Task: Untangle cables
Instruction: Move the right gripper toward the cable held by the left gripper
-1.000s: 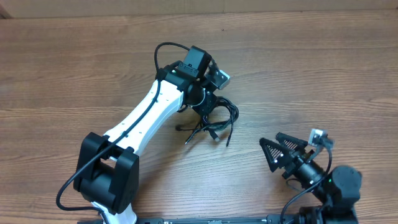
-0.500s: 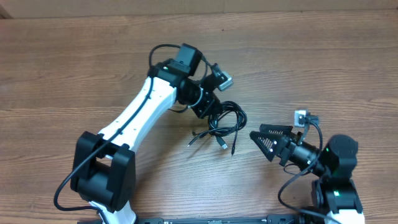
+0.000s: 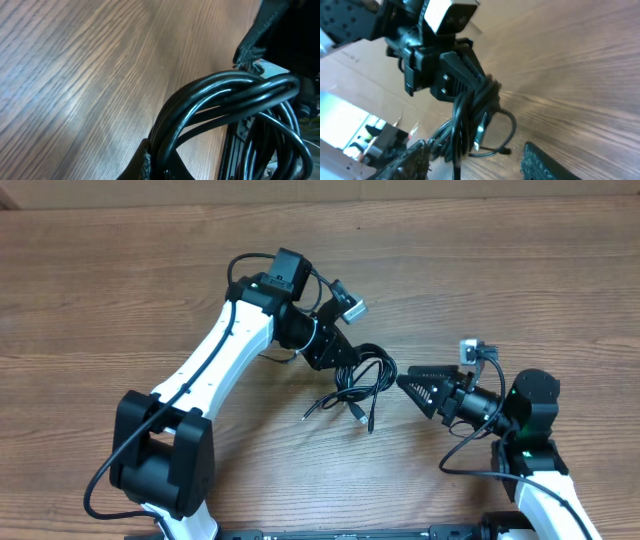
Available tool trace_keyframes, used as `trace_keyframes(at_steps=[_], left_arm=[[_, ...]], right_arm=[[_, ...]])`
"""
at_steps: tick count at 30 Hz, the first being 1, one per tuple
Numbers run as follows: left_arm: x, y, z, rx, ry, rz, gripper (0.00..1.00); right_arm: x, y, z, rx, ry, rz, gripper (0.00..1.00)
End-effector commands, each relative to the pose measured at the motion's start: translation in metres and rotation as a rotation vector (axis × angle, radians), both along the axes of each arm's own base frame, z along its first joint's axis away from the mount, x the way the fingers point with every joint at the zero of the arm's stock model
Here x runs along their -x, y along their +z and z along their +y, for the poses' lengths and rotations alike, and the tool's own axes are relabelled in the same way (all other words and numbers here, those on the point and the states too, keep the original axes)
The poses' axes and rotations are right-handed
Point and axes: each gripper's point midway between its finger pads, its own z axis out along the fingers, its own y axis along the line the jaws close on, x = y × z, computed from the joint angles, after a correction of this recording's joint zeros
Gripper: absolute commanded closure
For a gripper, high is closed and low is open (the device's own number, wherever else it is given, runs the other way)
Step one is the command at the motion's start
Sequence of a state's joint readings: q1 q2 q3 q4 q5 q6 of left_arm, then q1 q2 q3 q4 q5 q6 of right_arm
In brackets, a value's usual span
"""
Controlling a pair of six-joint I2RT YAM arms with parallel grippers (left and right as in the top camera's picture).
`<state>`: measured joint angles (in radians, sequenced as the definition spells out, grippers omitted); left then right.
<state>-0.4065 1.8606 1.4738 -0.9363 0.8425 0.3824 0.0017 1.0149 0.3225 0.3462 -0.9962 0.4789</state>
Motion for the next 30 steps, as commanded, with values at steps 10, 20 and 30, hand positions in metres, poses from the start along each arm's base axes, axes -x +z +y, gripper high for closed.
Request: trace_keyframes(at_steps=[10, 20, 30], left_arm=[[0.005, 0.025, -0.01, 0.07, -0.032, -0.029, 0.96], [0.006, 0.025, -0.01, 0.068, -0.021, -0.014, 0.96], [0.007, 0.025, -0.012, 0.065, -0.016, 0.001, 0.96]], right_arm=[[0.012, 0.016, 0.023, -0.06, 0.145, -0.026, 0.5], [0.017, 0.028, 0.033, -0.06, 0.184, -0.104, 0.53], [0.013, 0.025, 0.031, -0.054, 0.159, -0.095, 0.6]])
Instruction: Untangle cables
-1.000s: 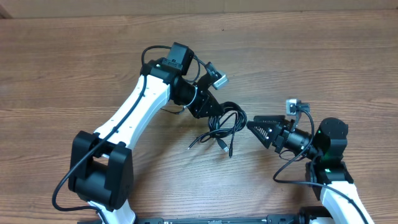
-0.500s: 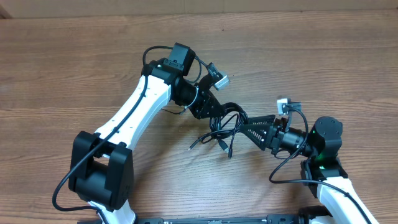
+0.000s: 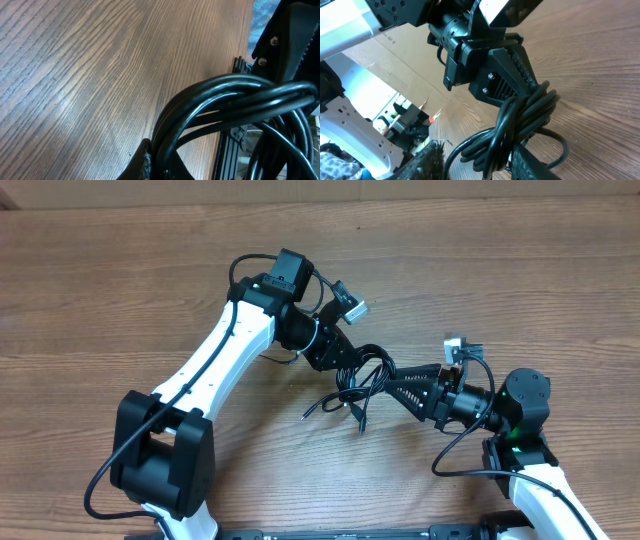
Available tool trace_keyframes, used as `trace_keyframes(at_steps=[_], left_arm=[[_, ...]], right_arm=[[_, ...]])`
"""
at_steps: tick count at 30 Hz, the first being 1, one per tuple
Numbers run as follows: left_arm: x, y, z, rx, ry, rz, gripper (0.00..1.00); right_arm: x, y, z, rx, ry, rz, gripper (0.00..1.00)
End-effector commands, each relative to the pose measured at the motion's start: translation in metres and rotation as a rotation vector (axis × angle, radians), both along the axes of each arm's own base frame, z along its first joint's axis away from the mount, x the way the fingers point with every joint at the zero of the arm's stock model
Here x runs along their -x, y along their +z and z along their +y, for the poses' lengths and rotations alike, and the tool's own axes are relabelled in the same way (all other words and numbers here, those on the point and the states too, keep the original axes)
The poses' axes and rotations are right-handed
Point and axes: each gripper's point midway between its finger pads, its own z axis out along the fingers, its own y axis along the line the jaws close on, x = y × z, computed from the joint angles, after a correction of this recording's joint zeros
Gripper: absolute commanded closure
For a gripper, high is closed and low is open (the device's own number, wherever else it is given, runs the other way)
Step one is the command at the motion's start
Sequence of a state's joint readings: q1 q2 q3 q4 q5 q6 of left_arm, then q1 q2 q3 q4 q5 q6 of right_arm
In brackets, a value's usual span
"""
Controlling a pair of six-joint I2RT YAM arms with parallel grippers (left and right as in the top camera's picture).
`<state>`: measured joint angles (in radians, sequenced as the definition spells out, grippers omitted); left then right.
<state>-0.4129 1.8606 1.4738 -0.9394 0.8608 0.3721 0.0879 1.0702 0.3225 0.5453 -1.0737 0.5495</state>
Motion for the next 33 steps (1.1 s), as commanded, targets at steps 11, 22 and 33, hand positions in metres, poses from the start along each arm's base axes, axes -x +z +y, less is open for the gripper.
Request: trace_keyframes(at_steps=[11, 22, 33], left_arm=[[0.011, 0.034, -0.016, 0.123, -0.026, 0.032, 0.96], [-0.025, 0.022, 0.002, 0.025, 0.163, 0.039, 0.96], [-0.13, -0.008, 0.129, -0.213, 1.1, 0.249, 0.96]], right_arm=[[-0.015, -0.013, 0.004, 0.022, -0.058, 0.046, 0.73], [-0.008, -0.016, 0.01, 0.017, -0.003, 0.064, 0.96], [0.022, -0.013, 0.02, -0.016, 0.182, 0.093, 0.96]])
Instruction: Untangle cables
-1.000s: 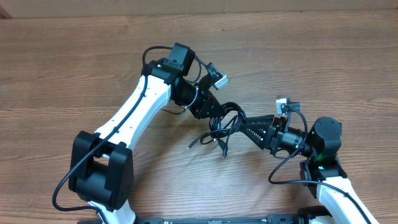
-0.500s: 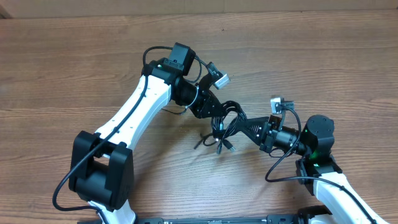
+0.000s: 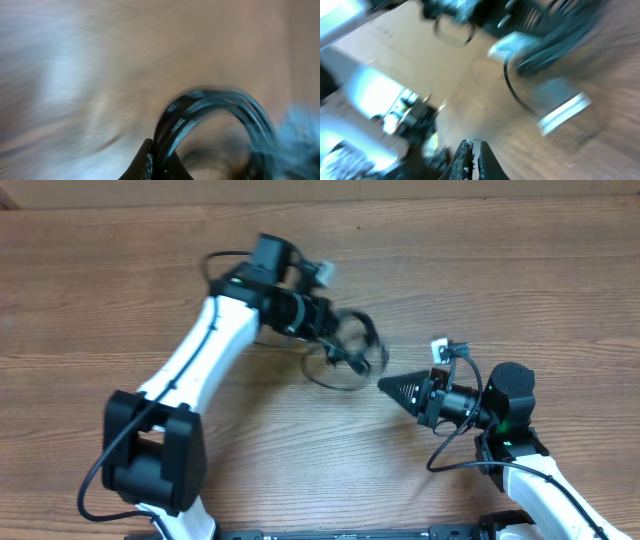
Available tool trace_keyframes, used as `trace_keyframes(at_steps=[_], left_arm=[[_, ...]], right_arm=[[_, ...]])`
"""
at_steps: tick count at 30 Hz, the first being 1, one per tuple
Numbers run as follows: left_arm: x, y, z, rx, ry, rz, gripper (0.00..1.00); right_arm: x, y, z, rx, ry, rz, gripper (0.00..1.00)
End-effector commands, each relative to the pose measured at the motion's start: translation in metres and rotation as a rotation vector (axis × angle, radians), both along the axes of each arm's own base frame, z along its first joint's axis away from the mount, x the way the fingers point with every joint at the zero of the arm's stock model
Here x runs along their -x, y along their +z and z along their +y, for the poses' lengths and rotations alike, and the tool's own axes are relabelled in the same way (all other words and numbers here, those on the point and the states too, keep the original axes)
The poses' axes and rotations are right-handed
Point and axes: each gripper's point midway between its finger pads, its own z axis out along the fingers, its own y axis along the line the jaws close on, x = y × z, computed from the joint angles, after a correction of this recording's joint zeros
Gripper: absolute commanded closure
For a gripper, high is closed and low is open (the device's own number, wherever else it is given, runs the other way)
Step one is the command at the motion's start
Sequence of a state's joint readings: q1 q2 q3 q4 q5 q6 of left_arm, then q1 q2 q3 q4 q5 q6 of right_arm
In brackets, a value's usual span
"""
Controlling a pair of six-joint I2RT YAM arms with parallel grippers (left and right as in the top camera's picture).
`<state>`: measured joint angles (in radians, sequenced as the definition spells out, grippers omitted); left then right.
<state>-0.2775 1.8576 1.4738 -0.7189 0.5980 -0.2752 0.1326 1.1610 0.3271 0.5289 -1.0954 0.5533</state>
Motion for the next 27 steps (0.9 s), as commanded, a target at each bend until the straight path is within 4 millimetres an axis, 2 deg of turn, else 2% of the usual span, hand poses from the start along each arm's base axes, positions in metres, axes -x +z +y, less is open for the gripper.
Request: trace_keyframes(at_steps=[1, 4, 7, 9, 11, 14, 17, 19, 22, 25, 27], left_arm=[[-0.038, 0.003, 0.075, -0.087, 0.473, 0.093, 0.96], [-0.04, 0.002, 0.088, -0.067, 0.543, 0.134, 0.96], [-0.04, 0.005, 0.084, -0.062, 0.465, 0.097, 0.96], [-0.035, 0.01, 0.069, -0.046, 0.312, 0.03, 0.96], [-0.025, 0.018, 0.047, 0.001, 0.103, -0.056, 0.96], [0.005, 0.04, 0.009, 0.148, -0.279, -0.231, 0.95], [0.023, 0.054, -0.004, 0.247, -0.454, -0.344, 0.96], [0.029, 0.063, -0.008, 0.298, -0.512, -0.395, 0.96], [0.034, 0.072, -0.013, 0.356, -0.566, -0.455, 0.96], [0.036, 0.075, -0.015, 0.374, -0.583, -0.47, 0.96], [0.037, 0.075, -0.016, 0.375, -0.586, -0.469, 0.96]], right_arm=[[0.018, 0.009, 0.007, -0.028, 0.114, -0.007, 0.96], [0.016, 0.008, 0.006, -0.025, 0.1, -0.006, 0.96], [0.008, 0.005, 0.004, -0.012, 0.051, 0.0, 0.96], [0.001, 0.004, 0.002, -0.002, 0.011, -0.004, 0.93], [-0.006, 0.002, -0.001, 0.009, -0.033, -0.006, 0.85], [-0.012, 0.009, -0.001, 0.01, -0.051, -0.026, 0.79], [-0.018, 0.022, -0.001, 0.005, -0.052, -0.059, 0.71], [-0.024, 0.033, -0.001, -0.006, -0.063, -0.055, 0.67], [-0.04, 0.043, -0.004, -0.039, -0.14, 0.069, 0.64], [-0.047, 0.054, -0.004, -0.111, -0.176, 0.201, 0.48], [-0.048, 0.059, -0.003, -0.164, -0.192, 0.286, 0.47]])
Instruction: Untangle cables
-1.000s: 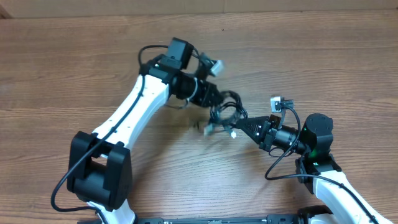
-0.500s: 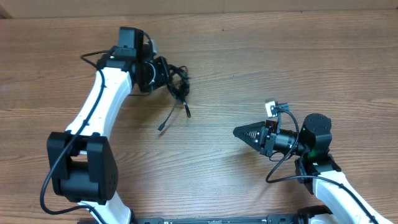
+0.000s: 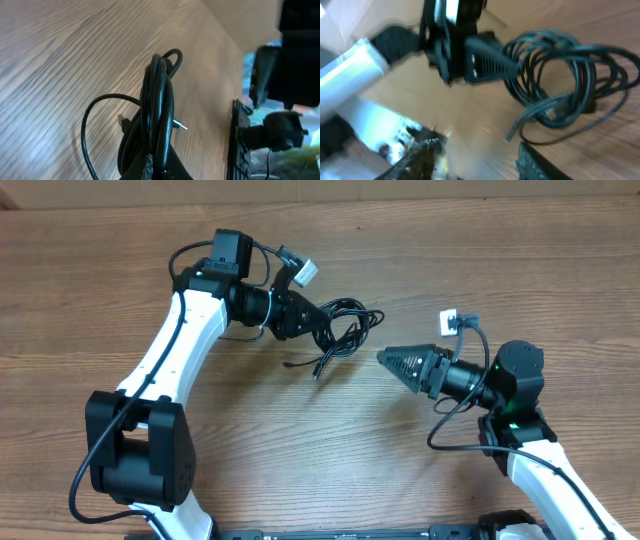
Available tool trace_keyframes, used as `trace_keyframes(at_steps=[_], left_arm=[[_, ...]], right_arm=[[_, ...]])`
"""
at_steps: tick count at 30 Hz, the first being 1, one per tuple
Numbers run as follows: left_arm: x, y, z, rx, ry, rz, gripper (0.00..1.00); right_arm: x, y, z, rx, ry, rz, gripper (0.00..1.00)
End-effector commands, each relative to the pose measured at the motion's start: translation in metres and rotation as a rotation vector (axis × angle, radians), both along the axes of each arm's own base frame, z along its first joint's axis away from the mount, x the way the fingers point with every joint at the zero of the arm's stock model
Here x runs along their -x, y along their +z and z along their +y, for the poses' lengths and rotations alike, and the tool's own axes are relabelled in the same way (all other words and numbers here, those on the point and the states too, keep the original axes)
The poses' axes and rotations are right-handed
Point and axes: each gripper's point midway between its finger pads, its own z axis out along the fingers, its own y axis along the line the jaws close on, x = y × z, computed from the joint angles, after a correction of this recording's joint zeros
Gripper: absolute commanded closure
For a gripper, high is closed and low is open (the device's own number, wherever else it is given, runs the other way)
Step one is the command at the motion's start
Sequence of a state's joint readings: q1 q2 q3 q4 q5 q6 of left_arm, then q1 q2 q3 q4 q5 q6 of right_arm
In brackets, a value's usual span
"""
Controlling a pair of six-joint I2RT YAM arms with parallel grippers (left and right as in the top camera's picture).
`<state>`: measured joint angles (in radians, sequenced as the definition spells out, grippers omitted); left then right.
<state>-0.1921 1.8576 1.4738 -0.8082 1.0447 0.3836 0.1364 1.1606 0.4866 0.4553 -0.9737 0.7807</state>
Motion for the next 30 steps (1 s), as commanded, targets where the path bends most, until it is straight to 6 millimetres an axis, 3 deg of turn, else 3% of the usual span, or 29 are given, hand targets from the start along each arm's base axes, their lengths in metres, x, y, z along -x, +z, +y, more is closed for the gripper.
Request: trace_keyframes(at_steps=[1, 13, 14, 24, 30], left_arm=[[0.007, 0.031, -0.009, 0.1, -0.085, -0.117, 0.96], [0.016, 0.031, -0.022, 0.101, -0.118, -0.104, 0.96], [0.017, 0.031, -0.023, 0.102, -0.122, -0.103, 0.96], [0.028, 0.03, -0.032, 0.102, -0.15, -0.079, 0.96], [0.032, 0.031, -0.036, 0.109, -0.165, -0.07, 0.96]], right_arm=[[-0.008, 0.016, 0.002, -0.121, -0.061, 0.182, 0.47], [-0.028, 0.002, 0.029, -0.223, -0.291, 0.395, 0.5], [-0.03, 0.001, 0.029, -0.224, -0.311, 0.396, 0.53], [-0.05, -0.016, 0.011, -0.27, -0.527, 0.484, 0.62], [-0.054, -0.024, 0.008, -0.258, -0.554, 0.503, 0.65]])
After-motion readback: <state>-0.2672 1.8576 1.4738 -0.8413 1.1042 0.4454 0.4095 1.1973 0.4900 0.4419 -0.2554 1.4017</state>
